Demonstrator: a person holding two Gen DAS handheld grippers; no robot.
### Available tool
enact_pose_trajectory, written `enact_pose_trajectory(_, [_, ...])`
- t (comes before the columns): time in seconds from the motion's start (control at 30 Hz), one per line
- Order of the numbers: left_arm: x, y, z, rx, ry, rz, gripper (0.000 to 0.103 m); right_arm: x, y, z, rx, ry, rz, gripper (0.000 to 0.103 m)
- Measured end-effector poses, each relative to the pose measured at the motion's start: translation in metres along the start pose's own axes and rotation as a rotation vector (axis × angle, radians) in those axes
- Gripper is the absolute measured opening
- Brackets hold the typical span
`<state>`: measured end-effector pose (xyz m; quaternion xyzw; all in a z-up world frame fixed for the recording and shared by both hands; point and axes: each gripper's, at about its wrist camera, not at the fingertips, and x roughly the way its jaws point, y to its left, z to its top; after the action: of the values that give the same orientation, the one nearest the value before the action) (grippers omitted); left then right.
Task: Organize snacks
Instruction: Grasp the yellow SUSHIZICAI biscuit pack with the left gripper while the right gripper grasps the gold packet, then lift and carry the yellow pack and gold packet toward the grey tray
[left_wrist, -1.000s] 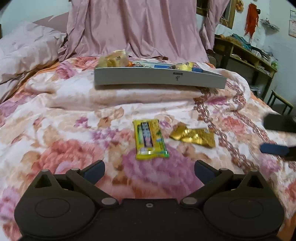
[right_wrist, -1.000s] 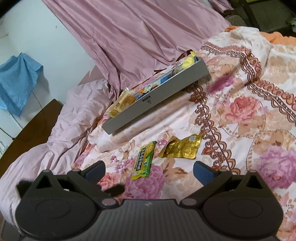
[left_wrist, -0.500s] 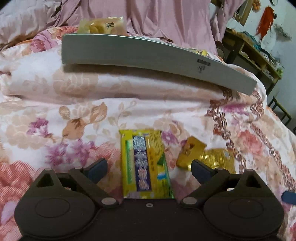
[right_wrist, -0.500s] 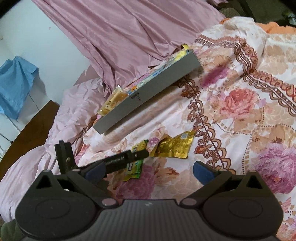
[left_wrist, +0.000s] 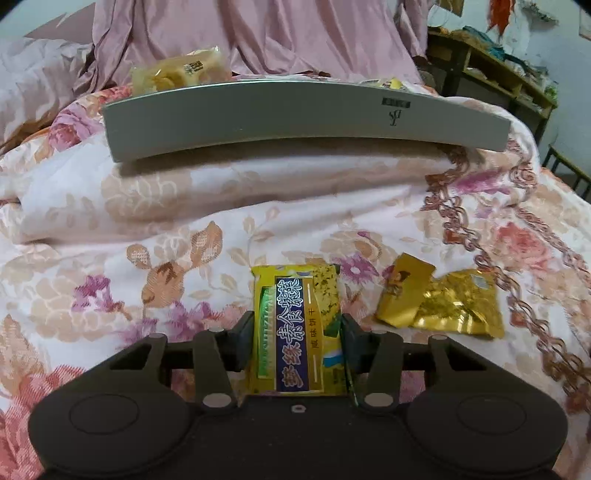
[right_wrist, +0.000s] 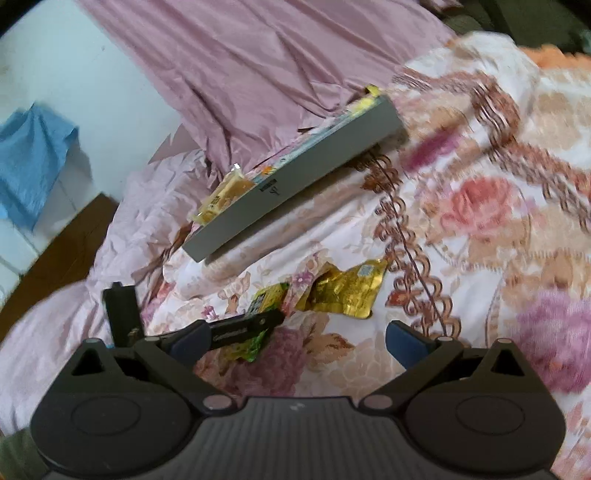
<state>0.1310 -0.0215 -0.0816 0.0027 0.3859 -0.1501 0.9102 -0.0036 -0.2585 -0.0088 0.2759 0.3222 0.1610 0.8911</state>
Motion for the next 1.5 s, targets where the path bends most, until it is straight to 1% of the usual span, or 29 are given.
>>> enact_pose_trajectory(0.1, [-0.023, 0.004, -0.010, -0.007, -0.032, -0.016, 0.049, 0.007, 0.010, 0.007, -0.138, 0.007, -0.030, 0.103])
enact_pose_trajectory(0.13, [-0.031, 0.003, -0.013, -0.004, -0.044, -0.015, 0.049, 0.013, 0.014, 0.009, -0.198, 0.016, -0.052, 0.103])
enact_pose_trajectory(0.2, [-0.048, 0.005, -0.020, -0.012, -0.069, -0.012, 0.050, 0.031, 0.024, 0.016, -0.331, 0.054, -0.104, 0.103])
enact_pose_trajectory(0.3, [-0.065, 0.014, -0.028, -0.066, -0.089, -0.017, 0.050, 0.067, 0.034, 0.021, -0.547, 0.131, -0.167, 0.102])
enact_pose_trajectory(0.37, [-0.070, 0.018, -0.031, -0.091, -0.086, -0.015, 0.050, 0.094, 0.038, 0.022, -0.695, 0.184, -0.196, 0.098])
enact_pose_trajectory(0.47, [-0.071, 0.022, -0.036, -0.109, -0.082, -0.019, 0.050, 0.123, 0.041, 0.023, -0.857, 0.271, -0.162, 0.093])
enact_pose_trajectory(0.53, [-0.072, 0.022, -0.037, -0.111, -0.082, -0.026, 0.050, 0.136, 0.039, 0.028, -0.897, 0.333, -0.117, 0.092])
enact_pose_trajectory(0.6, [-0.072, 0.020, -0.037, -0.112, -0.082, -0.035, 0.050, 0.150, 0.033, 0.032, -0.921, 0.414, -0.070, 0.093])
enact_pose_trajectory(0.67, [-0.072, 0.020, -0.038, -0.117, -0.086, -0.046, 0.050, 0.157, 0.026, 0.037, -0.922, 0.456, -0.015, 0.090])
enact_pose_trajectory(0.7, [-0.071, 0.020, -0.039, -0.120, -0.085, -0.049, 0.050, 0.159, 0.022, 0.040, -0.895, 0.472, 0.002, 0.088])
enact_pose_trajectory(0.73, [-0.070, 0.019, -0.040, -0.121, -0.081, -0.048, 0.050, 0.159, 0.019, 0.042, -0.870, 0.474, 0.009, 0.076])
enact_pose_trajectory(0.77, [-0.069, 0.019, -0.040, -0.123, -0.078, -0.048, 0.050, 0.156, 0.018, 0.043, -0.850, 0.463, 0.016, 0.054])
enact_pose_trajectory(0.87, [-0.067, 0.020, -0.041, -0.128, -0.075, -0.046, 0.050, 0.148, 0.017, 0.042, -0.797, 0.422, -0.011, 0.045])
enact_pose_trajectory(0.9, [-0.067, 0.021, -0.041, -0.130, -0.074, -0.047, 0.050, 0.145, 0.018, 0.039, -0.783, 0.405, -0.024, 0.043])
enact_pose_trajectory(1.0, [-0.067, 0.020, -0.040, -0.130, -0.076, -0.044, 0.050, 0.133, 0.018, 0.032, -0.685, 0.345, -0.051, 0.037])
enact_pose_trajectory(1.07, [-0.069, 0.018, -0.039, -0.126, -0.081, -0.038, 0.050, 0.119, 0.019, 0.023, -0.600, 0.305, -0.044, 0.035])
enact_pose_trajectory(1.27, [-0.071, 0.012, -0.040, -0.125, -0.083, -0.023, 0.050, 0.079, 0.036, 0.005, -0.462, 0.229, -0.019, 0.032])
enact_pose_trajectory(1.37, [-0.073, 0.007, -0.041, -0.120, -0.084, -0.017, 0.050, 0.058, 0.044, -0.002, -0.425, 0.182, -0.007, 0.030])
enact_pose_trajectory(1.43, [-0.075, 0.004, -0.042, -0.119, -0.082, -0.016, 0.050, 0.049, 0.047, -0.008, -0.400, 0.172, -0.004, 0.030])
enact_pose_trajectory(1.5, [-0.077, 0.001, -0.043, -0.117, -0.082, -0.016, 0.050, 0.042, 0.050, -0.014, -0.401, 0.168, -0.003, 0.030])
